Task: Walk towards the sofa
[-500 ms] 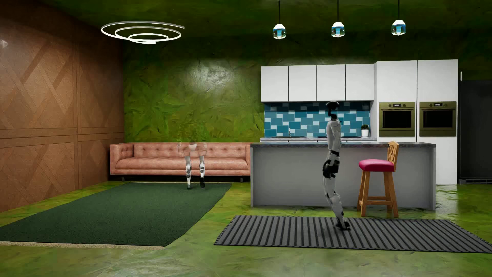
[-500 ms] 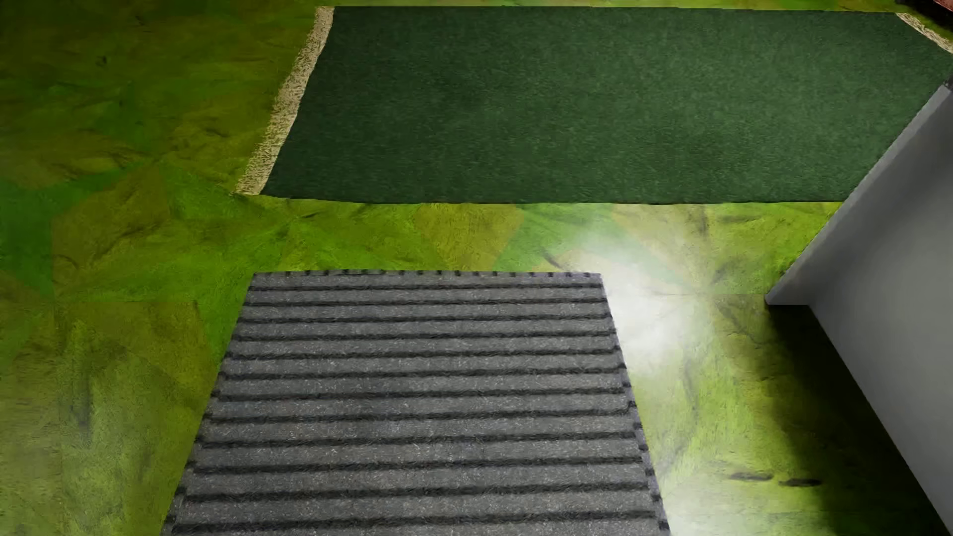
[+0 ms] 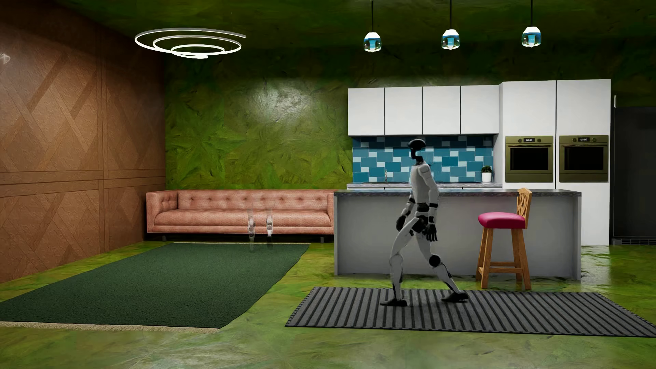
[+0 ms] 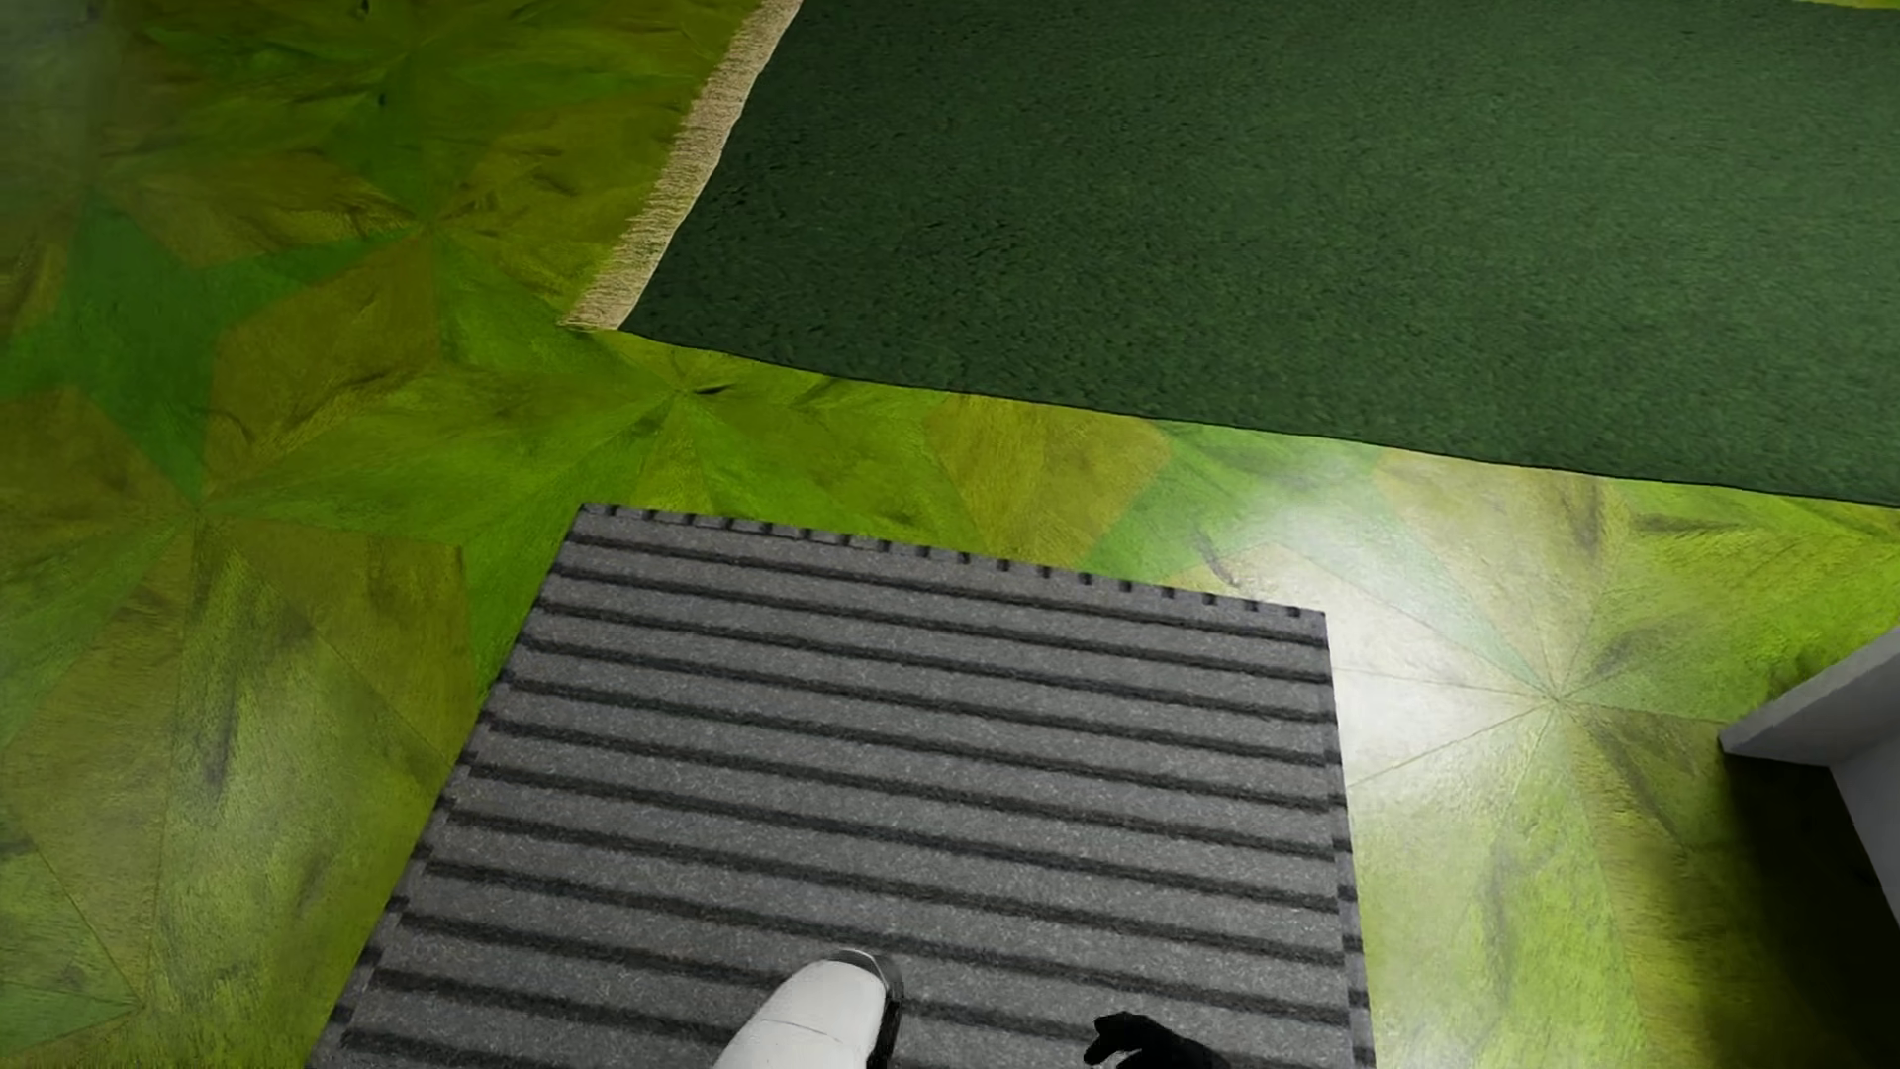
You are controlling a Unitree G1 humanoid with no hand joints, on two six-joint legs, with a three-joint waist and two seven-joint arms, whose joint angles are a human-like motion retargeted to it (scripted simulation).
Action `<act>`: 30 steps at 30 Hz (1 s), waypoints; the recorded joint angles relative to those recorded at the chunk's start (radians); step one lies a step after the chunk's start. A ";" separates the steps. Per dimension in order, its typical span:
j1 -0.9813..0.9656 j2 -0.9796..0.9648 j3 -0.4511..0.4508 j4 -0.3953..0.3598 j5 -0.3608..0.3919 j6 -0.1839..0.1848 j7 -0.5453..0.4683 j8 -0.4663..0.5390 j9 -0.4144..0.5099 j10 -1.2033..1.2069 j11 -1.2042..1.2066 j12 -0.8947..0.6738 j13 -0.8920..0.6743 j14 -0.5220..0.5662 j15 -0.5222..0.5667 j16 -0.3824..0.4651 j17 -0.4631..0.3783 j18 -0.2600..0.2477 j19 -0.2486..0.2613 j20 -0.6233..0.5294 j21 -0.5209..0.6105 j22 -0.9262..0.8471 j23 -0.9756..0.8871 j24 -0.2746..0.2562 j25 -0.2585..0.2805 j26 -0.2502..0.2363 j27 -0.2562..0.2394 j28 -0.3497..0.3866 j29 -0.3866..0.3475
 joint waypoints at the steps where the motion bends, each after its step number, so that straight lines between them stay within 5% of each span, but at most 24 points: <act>1: -0.015 0.035 0.013 0.004 -0.005 0.002 0.000 0.000 0.004 0.004 0.000 0.004 -0.002 -0.016 0.001 -0.001 -0.007 0.000 0.000 0.000 0.006 0.005 -0.003 0.000 0.000 0.000 0.000 0.000 0.000; 4: -0.057 0.070 0.074 -0.018 -0.072 -0.040 0.000 0.000 -0.003 0.203 0.070 -0.003 0.026 -0.036 0.157 0.013 0.015 0.000 0.000 -0.041 0.043 0.025 0.070 0.000 0.000 0.000 0.000 0.000 0.000; 7: 0.074 -0.068 -0.003 -0.076 -0.101 -0.038 0.000 0.000 -0.006 0.261 0.480 -0.022 0.122 -0.157 0.581 0.002 0.017 0.000 0.000 0.017 0.080 0.019 0.085 0.000 0.000 0.000 0.000 0.000 0.000; 10: 0.288 -0.404 -0.153 -0.095 -0.069 0.001 0.000 0.000 0.013 0.162 0.942 -0.066 0.181 -0.222 0.574 -0.008 0.014 0.000 0.000 0.041 0.062 -0.083 0.111 0.000 0.000 0.000 0.000 0.000 0.000; 14: 0.643 -0.662 -0.370 -0.061 -0.025 0.056 0.000 0.000 0.022 -0.066 0.411 -0.112 0.259 -0.265 0.796 0.018 -0.019 0.000 0.000 0.084 0.089 -0.238 0.118 0.000 0.000 0.000 0.000 0.000 0.000; 15: 0.706 -0.697 -0.406 -0.057 -0.028 0.057 0.000 0.000 0.014 -0.100 0.232 -0.132 0.279 -0.304 0.731 0.030 -0.024 0.000 0.000 0.087 0.084 -0.266 0.109 0.000 0.000 0.000 0.000 0.000 0.000; 17: 0.818 -0.734 -0.427 -0.060 -0.026 0.061 0.000 0.000 -0.008 -0.124 0.043 -0.178 0.299 -0.385 0.276 0.046 -0.020 0.000 0.000 0.095 0.091 -0.282 0.140 0.000 0.000 0.000 0.000 0.000 0.000; 18: 0.844 -0.757 -0.458 -0.057 -0.037 0.063 0.000 0.000 -0.011 -0.109 0.056 -0.186 0.304 -0.400 0.225 0.040 -0.020 0.000 0.000 0.120 0.111 -0.271 0.147 0.000 0.000 0.000 0.000 0.000 0.000; 20: 0.885 -0.820 -0.487 -0.024 -0.007 0.096 0.000 0.000 -0.009 -0.030 0.157 -0.178 0.313 -0.293 0.643 0.019 -0.015 0.000 0.000 0.147 0.128 -0.227 0.160 0.000 0.000 0.000 0.000 0.000 0.000; 21: 0.878 -0.821 -0.495 0.010 0.020 0.127 0.000 0.000 -0.003 0.072 0.244 -0.151 0.306 -0.142 0.755 -0.003 -0.013 0.000 0.000 0.158 0.142 -0.193 0.176 0.000 0.000 0.000 0.000 0.000 0.000; 23: 0.742 -0.724 -0.440 0.045 0.082 0.141 0.000 0.000 -0.014 0.445 0.307 -0.088 0.305 0.188 0.735 -0.025 -0.006 0.000 0.000 0.124 0.115 -0.141 0.191 0.000 0.000 0.000 0.000 0.000 0.000; 25: 0.560 -0.543 -0.354 0.074 0.104 0.140 0.000 0.000 0.010 0.761 0.265 -0.050 0.270 -0.054 0.610 -0.023 -0.016 0.000 0.000 0.057 0.109 -0.123 0.147 0.000 0.000 0.000 0.000 0.000 0.000; 27: 0.377 -0.375 -0.225 0.056 0.073 0.082 0.000 0.000 0.000 0.741 0.189 -0.011 0.201 -0.217 0.469 -0.014 -0.018 0.000 0.000 0.060 0.114 -0.088 0.114 0.000 0.000 0.000 0.000 0.000 0.000; 30: 0.252 -0.108 -0.093 0.065 0.022 0.028 0.000 0.000 -0.002 0.280 0.049 0.048 0.095 -0.159 0.237 0.013 -0.053 0.000 0.000 0.058 0.103 -0.068 0.037 0.000 0.000 0.000 0.000 0.000 0.000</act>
